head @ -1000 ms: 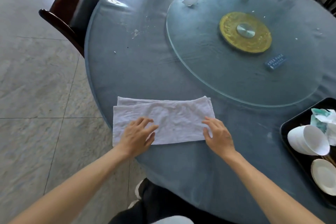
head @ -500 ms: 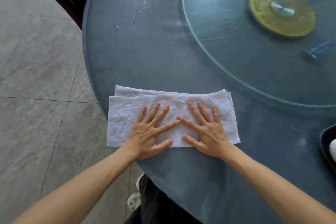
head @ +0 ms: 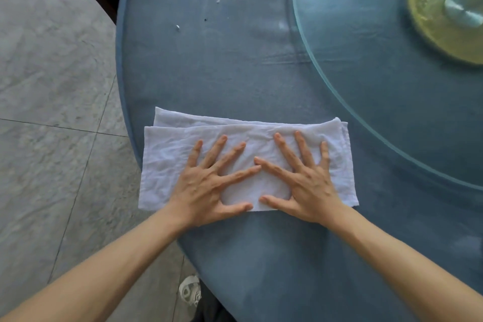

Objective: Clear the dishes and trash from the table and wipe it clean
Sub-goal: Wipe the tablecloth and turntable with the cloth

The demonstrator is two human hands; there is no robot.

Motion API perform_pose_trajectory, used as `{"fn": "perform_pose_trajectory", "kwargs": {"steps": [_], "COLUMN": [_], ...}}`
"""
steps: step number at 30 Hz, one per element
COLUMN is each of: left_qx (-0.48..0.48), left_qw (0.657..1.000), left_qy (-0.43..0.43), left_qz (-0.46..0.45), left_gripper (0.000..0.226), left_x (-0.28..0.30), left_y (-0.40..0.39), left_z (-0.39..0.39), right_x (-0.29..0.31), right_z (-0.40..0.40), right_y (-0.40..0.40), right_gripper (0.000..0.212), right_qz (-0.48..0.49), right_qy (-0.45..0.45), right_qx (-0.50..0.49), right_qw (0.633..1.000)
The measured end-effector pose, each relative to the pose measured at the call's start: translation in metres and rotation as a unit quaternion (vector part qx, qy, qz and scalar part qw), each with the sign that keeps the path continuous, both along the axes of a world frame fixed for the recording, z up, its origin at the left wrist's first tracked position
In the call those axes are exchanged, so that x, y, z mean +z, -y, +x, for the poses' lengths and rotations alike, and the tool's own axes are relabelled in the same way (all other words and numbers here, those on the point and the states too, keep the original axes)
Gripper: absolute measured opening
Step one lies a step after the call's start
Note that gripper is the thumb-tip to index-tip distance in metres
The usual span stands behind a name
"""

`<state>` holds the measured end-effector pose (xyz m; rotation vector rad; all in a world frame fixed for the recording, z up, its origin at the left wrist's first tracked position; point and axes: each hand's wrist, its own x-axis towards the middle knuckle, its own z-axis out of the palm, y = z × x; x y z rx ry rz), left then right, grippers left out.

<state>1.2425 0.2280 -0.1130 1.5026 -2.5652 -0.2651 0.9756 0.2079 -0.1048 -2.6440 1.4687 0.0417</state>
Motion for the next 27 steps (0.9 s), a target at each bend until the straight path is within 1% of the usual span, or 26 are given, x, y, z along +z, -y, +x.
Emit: {"fn": "perform_pose_trajectory", "kwargs": {"steps": [4,7,10,13,19,27], "left_qx": [0.038,0.04,0.033,0.037,0.025,0.006], "left_qw": [0.998,0.997,0.998,0.998,0.999,0.999], "left_qy": [0.042,0.057,0.047,0.036,0.027,0.028], "left_qz": [0.012,0.026,0.034,0.032,0.04,0.042], "left_gripper": [0.093,0.09,0.084,0.085,0.091,0.09], "left_x": [-0.001,0.001,0.004,0.003,0.002,0.001], "left_y": [0.072,0.131,0.178,0.203,0.227,0.324], "left_z": [0.038,0.063,0.076,0.083,0.092,0.121], "right_x": [-0.003,-0.004,-0.003,-0.002,-0.002,0.0], "right_z": [0.041,0.068,0.082,0.09,0.097,0.129], "right_y": [0.069,0.121,0.159,0.188,0.217,0.294], "right_gripper": [0.078,0.078,0.077,0.077,0.079,0.079], "right_qz": [0.005,0.01,0.009,0.014,0.013,0.034], "right_qy": [-0.011,-0.009,-0.005,-0.009,-0.021,-0.006], "right_qx": [-0.024,-0.041,-0.059,-0.059,-0.042,-0.097], "right_qw": [1.0,0.999,0.998,0.998,0.999,0.995]}}
